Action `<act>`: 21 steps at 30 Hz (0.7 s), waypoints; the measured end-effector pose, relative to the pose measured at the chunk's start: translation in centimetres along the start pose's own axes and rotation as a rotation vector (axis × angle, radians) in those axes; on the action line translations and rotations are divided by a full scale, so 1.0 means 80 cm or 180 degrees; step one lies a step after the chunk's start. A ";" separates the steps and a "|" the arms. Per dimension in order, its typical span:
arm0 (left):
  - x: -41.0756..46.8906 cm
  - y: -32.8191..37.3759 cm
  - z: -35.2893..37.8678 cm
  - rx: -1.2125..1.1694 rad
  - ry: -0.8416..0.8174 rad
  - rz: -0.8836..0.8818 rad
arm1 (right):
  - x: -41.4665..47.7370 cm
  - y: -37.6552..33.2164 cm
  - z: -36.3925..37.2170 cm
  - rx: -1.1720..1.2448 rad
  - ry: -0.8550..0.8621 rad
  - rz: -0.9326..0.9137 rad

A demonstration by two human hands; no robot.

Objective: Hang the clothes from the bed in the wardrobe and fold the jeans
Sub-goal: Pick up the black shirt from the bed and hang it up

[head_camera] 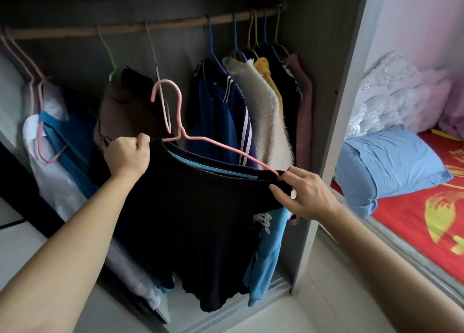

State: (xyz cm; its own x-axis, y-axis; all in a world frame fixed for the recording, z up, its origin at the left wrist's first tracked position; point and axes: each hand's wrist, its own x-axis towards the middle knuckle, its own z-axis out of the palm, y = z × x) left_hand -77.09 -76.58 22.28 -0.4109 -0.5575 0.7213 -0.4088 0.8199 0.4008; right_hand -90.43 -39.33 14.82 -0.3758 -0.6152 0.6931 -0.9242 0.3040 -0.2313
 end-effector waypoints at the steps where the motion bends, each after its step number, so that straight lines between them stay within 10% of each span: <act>1: -0.001 0.000 -0.001 0.0095 -0.0012 0.0120 | 0.001 -0.001 -0.002 -0.0033 -0.0011 -0.0001; 9: -0.027 0.043 0.010 -0.0048 -0.0134 0.0683 | 0.050 -0.024 -0.004 -0.0193 -0.0006 -0.0186; 21: -0.057 0.092 0.024 -0.0562 -0.0405 -0.0243 | 0.106 -0.020 -0.014 -0.0396 -0.0469 -0.0296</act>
State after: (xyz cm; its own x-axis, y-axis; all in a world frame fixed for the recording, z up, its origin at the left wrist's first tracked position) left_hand -79.74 -68.26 20.85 -0.4882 -0.6216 0.6126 -0.2983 0.7785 0.5523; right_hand -92.03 -44.25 21.82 -0.3037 -0.7417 0.5980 -0.9432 0.3229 -0.0786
